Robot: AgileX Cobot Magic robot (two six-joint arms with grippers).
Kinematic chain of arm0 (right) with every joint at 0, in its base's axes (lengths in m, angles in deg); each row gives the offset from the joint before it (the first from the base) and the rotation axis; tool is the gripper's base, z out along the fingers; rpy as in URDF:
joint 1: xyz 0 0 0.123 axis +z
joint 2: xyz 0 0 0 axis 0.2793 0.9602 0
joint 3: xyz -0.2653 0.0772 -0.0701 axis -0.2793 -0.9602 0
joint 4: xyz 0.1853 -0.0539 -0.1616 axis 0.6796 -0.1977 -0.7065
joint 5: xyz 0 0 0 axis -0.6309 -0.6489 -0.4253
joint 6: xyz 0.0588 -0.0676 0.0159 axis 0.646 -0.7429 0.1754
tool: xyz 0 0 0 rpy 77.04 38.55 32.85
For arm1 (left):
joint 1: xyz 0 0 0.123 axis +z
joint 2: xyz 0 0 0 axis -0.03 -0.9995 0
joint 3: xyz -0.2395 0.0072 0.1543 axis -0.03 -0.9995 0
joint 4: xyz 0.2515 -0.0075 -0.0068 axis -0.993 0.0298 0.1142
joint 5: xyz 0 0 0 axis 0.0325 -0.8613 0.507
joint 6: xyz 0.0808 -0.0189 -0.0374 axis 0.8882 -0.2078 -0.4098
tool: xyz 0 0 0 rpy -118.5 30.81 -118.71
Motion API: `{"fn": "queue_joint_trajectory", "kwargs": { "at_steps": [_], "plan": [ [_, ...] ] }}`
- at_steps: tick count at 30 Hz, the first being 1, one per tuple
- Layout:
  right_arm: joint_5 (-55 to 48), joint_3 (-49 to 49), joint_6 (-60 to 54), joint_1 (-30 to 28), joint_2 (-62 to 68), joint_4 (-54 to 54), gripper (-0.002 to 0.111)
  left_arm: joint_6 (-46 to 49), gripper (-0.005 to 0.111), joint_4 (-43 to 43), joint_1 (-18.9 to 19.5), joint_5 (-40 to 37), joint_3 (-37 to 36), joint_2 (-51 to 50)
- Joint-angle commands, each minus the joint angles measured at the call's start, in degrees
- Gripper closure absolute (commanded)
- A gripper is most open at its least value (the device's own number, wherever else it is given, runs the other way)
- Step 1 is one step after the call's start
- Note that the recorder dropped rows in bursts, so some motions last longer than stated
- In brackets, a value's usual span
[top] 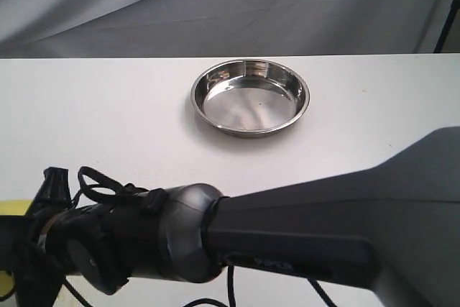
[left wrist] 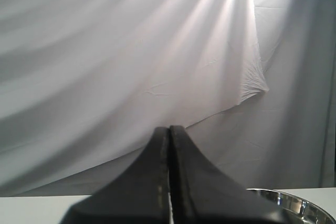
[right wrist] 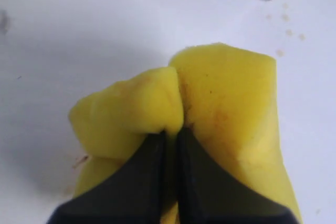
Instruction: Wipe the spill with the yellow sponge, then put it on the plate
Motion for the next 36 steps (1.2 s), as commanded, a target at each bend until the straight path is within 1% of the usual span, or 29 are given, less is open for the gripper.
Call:
{"fn": "queue_joint_trajectory", "kwargs": {
  "at_steps": [1, 4, 11, 13, 15, 20, 24, 30, 36],
  "plan": [
    [2.27, -0.3, -0.2, -1.5, -2.8, -1.0, 0.108, -0.1, 0.107, 0.25, -0.31, 0.38, 0.07, 0.23],
    [-3.45, -0.3, -0.2, -3.62, -6.19, -1.0, 0.108, -0.1, 0.107, 0.25, -0.31, 0.38, 0.07, 0.23],
    [-25.98, -0.3, 0.04, -9.4, -11.7, -1.1, 0.108, 0.01, 0.107, 0.25, -0.31, 0.38, 0.07, 0.23],
    [-29.13, -0.3, 0.04, -10.21, -11.66, -0.23, 0.108, 0.01, 0.107, 0.25, -0.31, 0.38, 0.07, 0.23],
    [-29.7, -0.3, 0.04, -10.22, -10.86, 1.3, 0.108, 0.01, 0.107, 0.25, -0.31, 0.38, 0.07, 0.23],
    [-24.54, -0.3, -3.38, -8.41, -7.42, 7.89, 0.108, 0.01, 0.107, 0.25, -0.31, 0.38, 0.07, 0.23],
    [-16.68, -0.3, -8.16, -6.36, -3.55, 14.22, 0.108, -0.1, 0.107, 0.25, -0.31, 0.38, 0.07, 0.23],
    [-0.34, -0.3, -8.98, -1.11, -0.17, 15.06, 0.108, -0.1, 0.107, 0.25, -0.31, 0.38, 0.07, 0.23],
    [7.09, -0.3, -8.98, 2.97, 0.25, 14.38, 0.108, 0.02, 0.107, 0.25, -0.31, 0.38, 0.07, 0.23]
  ]
}}
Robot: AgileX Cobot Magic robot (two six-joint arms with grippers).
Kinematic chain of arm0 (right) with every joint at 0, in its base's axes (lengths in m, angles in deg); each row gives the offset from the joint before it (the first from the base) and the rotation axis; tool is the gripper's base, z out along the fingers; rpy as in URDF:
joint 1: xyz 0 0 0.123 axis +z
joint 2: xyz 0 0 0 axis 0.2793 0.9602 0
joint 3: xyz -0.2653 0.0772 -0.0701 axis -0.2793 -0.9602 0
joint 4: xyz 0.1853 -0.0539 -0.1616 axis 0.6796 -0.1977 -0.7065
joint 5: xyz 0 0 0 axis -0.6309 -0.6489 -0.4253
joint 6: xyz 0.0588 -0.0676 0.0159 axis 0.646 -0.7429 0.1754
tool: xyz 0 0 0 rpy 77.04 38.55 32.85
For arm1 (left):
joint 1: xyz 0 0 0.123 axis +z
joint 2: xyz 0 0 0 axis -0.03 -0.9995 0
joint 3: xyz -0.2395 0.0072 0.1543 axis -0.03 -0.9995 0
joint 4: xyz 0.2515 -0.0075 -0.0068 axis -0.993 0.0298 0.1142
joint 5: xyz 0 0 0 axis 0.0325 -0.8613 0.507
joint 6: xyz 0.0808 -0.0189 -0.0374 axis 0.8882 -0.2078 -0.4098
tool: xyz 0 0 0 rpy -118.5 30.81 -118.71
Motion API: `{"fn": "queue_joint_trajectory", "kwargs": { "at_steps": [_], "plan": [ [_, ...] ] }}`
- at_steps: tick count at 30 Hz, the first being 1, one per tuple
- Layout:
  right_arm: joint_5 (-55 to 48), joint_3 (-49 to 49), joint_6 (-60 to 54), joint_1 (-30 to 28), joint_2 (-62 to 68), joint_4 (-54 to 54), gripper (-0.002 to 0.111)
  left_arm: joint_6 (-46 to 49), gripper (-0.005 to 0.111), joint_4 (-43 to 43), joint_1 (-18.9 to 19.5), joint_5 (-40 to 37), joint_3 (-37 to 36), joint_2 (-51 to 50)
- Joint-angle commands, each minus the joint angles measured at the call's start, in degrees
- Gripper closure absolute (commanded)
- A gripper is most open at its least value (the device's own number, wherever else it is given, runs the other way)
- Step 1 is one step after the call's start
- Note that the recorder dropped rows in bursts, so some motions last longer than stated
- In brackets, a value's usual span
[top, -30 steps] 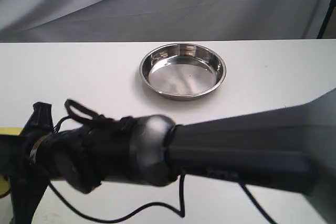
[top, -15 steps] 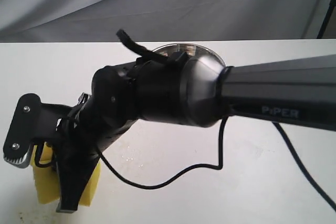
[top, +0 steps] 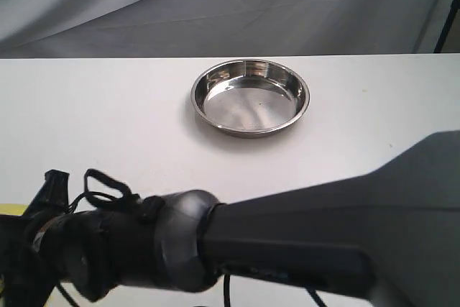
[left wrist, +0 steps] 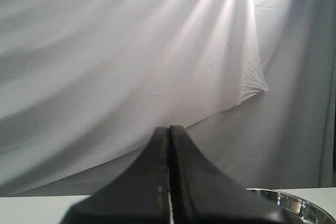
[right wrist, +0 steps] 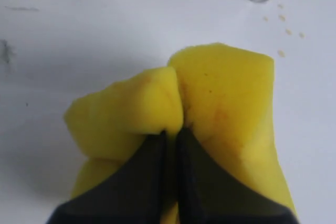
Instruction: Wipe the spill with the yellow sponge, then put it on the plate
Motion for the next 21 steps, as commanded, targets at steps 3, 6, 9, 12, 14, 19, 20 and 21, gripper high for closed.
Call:
{"fn": "queue_joint_trajectory", "kwargs": {
  "at_steps": [3, 6, 9, 12, 14, 19, 20, 21],
  "plan": [
    [8.74, -0.3, 0.23, 3.24, 1.07, 0.18, 0.108, 0.02, 0.107, 0.25, -0.31, 0.38, 0.07, 0.23],
    [12.51, 0.06, 1.07, 3.87, 2.93, 0.18, 0.108, 0.02, 0.107, 0.25, -0.31, 0.38, 0.07, 0.23],
    [16.19, 0.07, 2.46, 3.98, 4.52, 0.18, 0.108, 0.02, 0.107, 0.25, -0.31, 0.38, 0.07, 0.23],
    [19.05, 0.07, 12.45, 3.98, 5.25, -3.36, 0.108, -0.08, 0.107, 0.25, -0.31, 0.38, 0.07, 0.23],
    [19.84, 0.07, 22.42, 3.98, 5.54, -9.29, 0.108, -0.08, 0.107, 0.25, -0.31, 0.38, 0.07, 0.23],
    [23.37, 0.07, 42.27, 3.98, 5.54, -25.54, 0.108, -0.08, 0.107, 0.25, -0.31, 0.38, 0.07, 0.23],
    [23.37, 0.07, 44.48, 3.98, 5.79, -28.39, 0.108, -0.08, 0.107, 0.25, -0.31, 0.38, 0.07, 0.23],
    [23.37, 0.07, 45.99, 3.98, 6.03, -31.1, 0.108, -0.08, 0.107, 0.25, -0.31, 0.38, 0.07, 0.23]
  ]
}}
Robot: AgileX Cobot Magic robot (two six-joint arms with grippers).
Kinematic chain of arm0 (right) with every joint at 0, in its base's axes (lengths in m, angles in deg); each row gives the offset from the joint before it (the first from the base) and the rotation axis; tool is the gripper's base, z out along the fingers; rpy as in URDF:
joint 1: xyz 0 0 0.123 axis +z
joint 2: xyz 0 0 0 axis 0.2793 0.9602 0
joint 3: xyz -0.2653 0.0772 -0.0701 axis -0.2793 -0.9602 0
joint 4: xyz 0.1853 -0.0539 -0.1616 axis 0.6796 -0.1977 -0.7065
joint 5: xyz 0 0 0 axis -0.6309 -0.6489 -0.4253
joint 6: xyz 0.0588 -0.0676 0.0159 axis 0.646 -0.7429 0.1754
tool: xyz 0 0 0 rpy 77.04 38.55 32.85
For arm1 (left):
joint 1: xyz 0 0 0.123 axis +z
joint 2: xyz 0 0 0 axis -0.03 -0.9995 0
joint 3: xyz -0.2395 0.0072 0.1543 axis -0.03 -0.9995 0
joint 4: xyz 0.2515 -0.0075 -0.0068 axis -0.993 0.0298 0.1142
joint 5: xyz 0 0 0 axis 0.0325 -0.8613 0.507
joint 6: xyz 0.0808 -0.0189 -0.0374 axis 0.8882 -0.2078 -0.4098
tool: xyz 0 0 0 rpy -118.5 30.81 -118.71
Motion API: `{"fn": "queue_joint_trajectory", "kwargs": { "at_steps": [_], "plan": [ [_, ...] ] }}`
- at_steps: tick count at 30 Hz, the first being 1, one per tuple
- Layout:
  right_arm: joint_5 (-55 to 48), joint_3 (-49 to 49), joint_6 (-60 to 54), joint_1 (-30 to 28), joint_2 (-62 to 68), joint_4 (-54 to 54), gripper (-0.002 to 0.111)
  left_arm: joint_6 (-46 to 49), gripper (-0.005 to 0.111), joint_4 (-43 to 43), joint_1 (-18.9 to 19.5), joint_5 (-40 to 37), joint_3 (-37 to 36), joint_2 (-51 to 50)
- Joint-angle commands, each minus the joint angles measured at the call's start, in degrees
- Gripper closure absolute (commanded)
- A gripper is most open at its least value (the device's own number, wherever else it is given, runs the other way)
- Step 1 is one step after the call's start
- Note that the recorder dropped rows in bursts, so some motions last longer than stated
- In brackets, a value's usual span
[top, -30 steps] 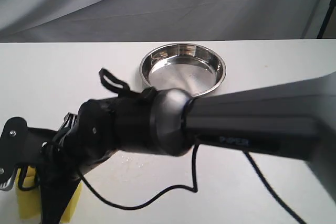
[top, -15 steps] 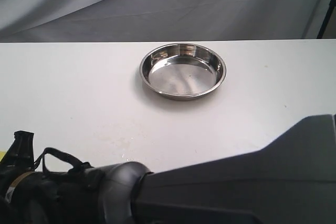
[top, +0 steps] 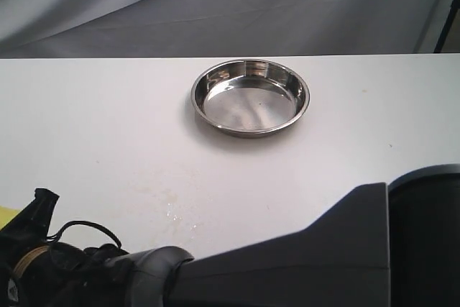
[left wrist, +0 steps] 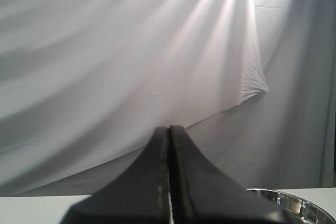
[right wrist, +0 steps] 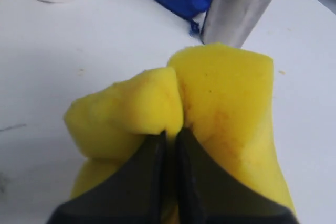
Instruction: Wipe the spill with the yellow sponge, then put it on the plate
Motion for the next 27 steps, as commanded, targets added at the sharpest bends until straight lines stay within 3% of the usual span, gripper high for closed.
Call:
{"fn": "queue_joint_trajectory", "kwargs": {
  "at_steps": [1, 6, 9, 14, 17, 27],
  "plan": [
    [2.06, 0.07, 10.49, 0.24, 0.65, -12.94, 0.108, -0.08, 0.107, 0.25, -0.31, 0.38, 0.07, 0.23],
    [-0.98, 0.53, 11.17, 0.24, 1.6, -14.15, 0.108, 0.06, 0.107, 0.25, -0.31, 0.38, 0.07, 0.23],
    [-21.75, 7.11, 11.32, 0.13, 1.74, -14.15, 0.108, 0.06, 0.107, 0.25, -0.31, 0.38, 0.07, 0.23],
    [-29.98, 10.03, 11.32, 0.04, 1.74, -14.15, 0.108, -0.06, 0.107, 0.25, -0.31, 0.38, 0.07, 0.23],
    [-39.99, 10.03, 11.32, -0.08, 1.74, -15.31, 0.108, -0.06, 0.107, 0.25, -0.31, 0.38, 0.07, 0.23],
    [-55.71, 10.03, 11.32, -2.17, 1.74, -18.08, 0.108, 0.04, 0.107, 0.25, -0.31, 0.38, 0.07, 0.23]
  ]
}}
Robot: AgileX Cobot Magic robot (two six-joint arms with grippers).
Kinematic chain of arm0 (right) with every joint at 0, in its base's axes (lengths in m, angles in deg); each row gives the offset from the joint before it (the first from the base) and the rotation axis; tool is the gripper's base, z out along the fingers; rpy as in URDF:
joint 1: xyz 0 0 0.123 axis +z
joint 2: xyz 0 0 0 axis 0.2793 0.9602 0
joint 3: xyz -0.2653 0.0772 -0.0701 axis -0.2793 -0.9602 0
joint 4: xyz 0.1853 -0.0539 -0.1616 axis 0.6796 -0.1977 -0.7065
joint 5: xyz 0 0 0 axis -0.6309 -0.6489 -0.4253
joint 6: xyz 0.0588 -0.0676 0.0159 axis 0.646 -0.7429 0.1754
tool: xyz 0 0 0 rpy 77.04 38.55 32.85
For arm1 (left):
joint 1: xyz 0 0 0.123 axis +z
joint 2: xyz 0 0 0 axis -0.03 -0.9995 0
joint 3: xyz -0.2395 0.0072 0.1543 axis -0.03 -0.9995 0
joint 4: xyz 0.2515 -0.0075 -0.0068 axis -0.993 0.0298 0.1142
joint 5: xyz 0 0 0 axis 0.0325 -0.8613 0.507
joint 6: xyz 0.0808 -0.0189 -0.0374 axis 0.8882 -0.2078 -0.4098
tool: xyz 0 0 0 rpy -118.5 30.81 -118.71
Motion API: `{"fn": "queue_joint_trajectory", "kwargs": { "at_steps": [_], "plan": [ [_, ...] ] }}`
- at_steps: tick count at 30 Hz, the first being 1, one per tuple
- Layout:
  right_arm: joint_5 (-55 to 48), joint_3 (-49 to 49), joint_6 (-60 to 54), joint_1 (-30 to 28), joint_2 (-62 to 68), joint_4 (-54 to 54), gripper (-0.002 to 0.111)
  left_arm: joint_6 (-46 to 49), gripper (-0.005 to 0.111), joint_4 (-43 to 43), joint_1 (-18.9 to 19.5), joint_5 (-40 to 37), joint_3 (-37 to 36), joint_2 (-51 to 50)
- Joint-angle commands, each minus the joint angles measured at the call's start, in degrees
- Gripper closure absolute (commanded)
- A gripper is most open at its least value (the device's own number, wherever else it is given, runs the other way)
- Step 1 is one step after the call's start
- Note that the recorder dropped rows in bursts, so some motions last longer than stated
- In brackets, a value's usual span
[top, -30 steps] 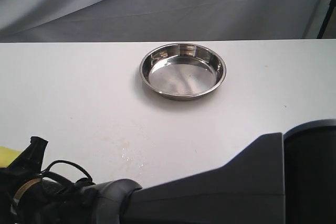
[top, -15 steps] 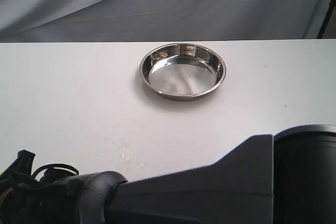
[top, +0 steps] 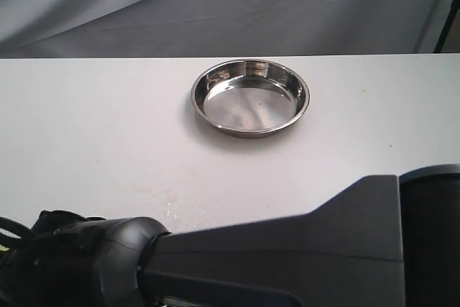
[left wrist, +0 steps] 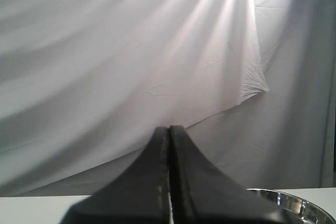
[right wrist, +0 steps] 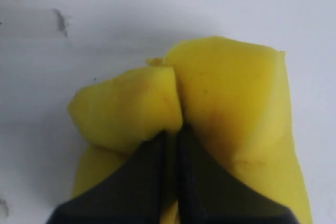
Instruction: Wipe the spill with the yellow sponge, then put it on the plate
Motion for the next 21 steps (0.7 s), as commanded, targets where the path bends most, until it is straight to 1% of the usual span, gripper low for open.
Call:
{"fn": "queue_joint_trajectory", "kwargs": {
  "at_steps": [1, 5, 10, 13, 16, 21],
  "plan": [
    [-14.87, -0.97, 0.06, -2.57, 0.96, -0.96, 0.108, 0.04, 0.107, 0.25, -0.31, 0.38, 0.07, 0.23],
    [-22.38, -0.97, 0.28, -5.08, 0.96, -0.87, 0.108, -0.09, 0.107, 0.25, -0.31, 0.38, 0.07, 0.23],
    [-29.22, -1.09, 0.28, -6.6, 0.96, -1.38, 0.108, -0.09, 0.107, 0.25, -0.31, 0.38, 0.07, 0.23],
    [-30.84, -2.52, 0.45, -7.31, 0.96, -4.27, 0.108, -0.09, 0.107, 0.25, -0.31, 0.38, 0.07, 0.23],
    [-31.26, -4.9, 4.06, -8.97, 0.96, -9.04, 0.108, -0.09, 0.107, 0.25, -0.31, 0.38, 0.07, 0.23],
    [-31.39, -8.72, 9.46, -13.54, 0.96, -14.82, 0.108, 0.01, 0.107, 0.25, -0.31, 0.38, 0.07, 0.23]
  ]
}}
